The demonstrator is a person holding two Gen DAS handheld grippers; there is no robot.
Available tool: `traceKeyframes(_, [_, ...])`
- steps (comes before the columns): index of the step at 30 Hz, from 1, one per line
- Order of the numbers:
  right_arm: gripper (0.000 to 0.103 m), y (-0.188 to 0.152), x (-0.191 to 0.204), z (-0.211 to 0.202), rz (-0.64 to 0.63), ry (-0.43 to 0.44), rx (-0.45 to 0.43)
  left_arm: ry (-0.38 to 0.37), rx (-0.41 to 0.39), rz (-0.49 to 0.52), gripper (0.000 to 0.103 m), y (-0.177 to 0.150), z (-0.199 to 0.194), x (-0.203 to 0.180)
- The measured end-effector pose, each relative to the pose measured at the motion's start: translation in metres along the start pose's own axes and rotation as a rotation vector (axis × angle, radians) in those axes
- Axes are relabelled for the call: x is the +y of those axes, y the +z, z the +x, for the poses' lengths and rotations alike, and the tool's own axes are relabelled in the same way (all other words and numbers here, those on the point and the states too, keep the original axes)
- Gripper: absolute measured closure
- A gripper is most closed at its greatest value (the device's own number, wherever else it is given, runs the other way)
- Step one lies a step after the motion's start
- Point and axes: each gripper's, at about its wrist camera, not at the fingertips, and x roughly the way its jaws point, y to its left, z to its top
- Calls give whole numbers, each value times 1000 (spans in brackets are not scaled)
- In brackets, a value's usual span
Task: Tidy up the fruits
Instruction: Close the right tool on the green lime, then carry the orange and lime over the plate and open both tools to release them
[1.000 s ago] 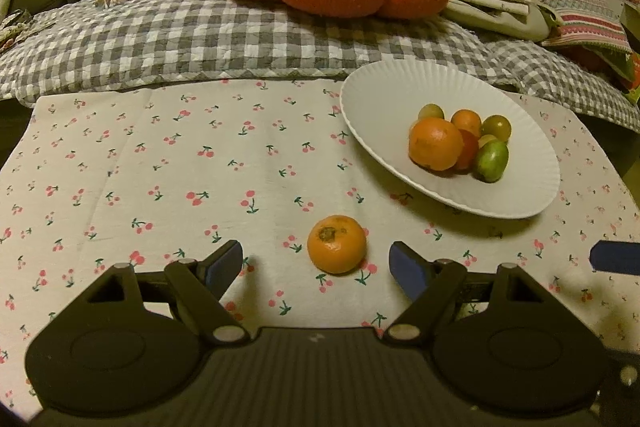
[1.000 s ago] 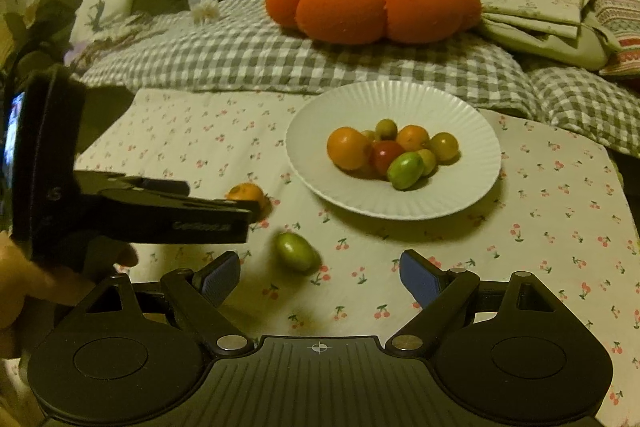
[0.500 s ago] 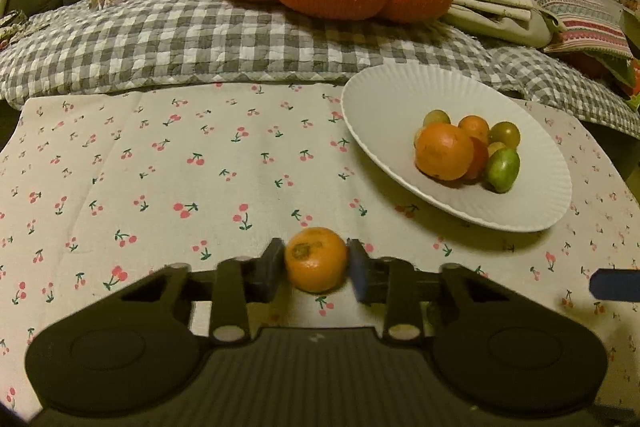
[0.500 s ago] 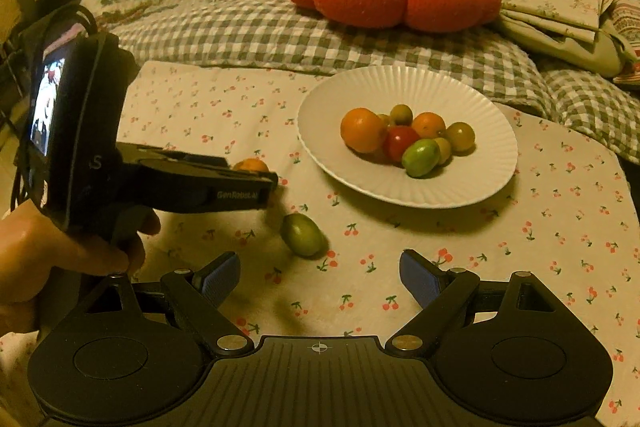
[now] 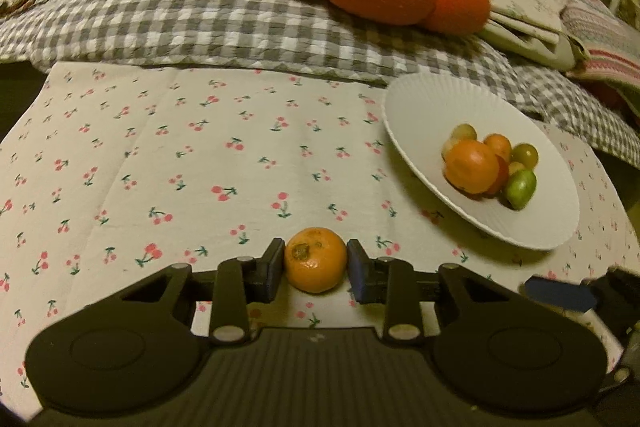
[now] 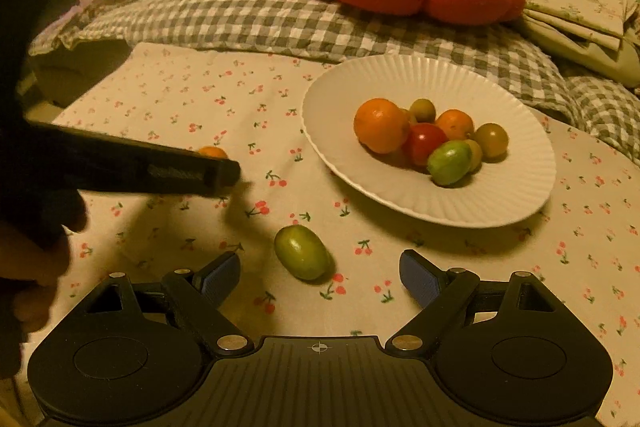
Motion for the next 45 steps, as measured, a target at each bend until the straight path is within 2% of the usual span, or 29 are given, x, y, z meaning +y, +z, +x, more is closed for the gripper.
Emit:
traceKeyframes(8, [17, -6, 10, 11, -42, -6, 0, 9, 6, -35, 72, 5, -1, 6])
traceKeyframes(9, [20, -7, 10, 12, -45, -11, -5, 9, 6, -36, 72, 5, -1, 7])
traceKeyframes(11, [29, -7, 12, 13, -48, -12, -8, 9, 6, -40, 72, 5, -2, 7])
traceKeyframes(13, [46, -7, 12, 12, -43, -1, -12, 10, 6, -41, 72, 6, -2, 7])
traceKeyframes(14, [50, -6, 12, 11, -41, 0, -12, 11, 6, -40, 72, 5, -2, 7])
traceKeyframes(16, [65, -5, 11, 11, -38, 1, -12, 11, 6, -40, 72, 6, -2, 7])
traceKeyframes(18, [74, -4, 10, 10, -29, 4, -11, 11, 5, -41, 72, 5, -3, 7])
traceKeyframes(27, [74, 4, 2, -1, 25, 13, -20, -5, -21, -45, 72, 8, -12, 4])
traceKeyframes(34, [74, 10, -3, -14, 54, 43, -44, -27, -72, -27, 72, 14, -24, -2])
traceKeyframes(45, [74, 20, -27, -47, 130, 63, -121, -121, -130, -43, 72, 24, -37, -13])
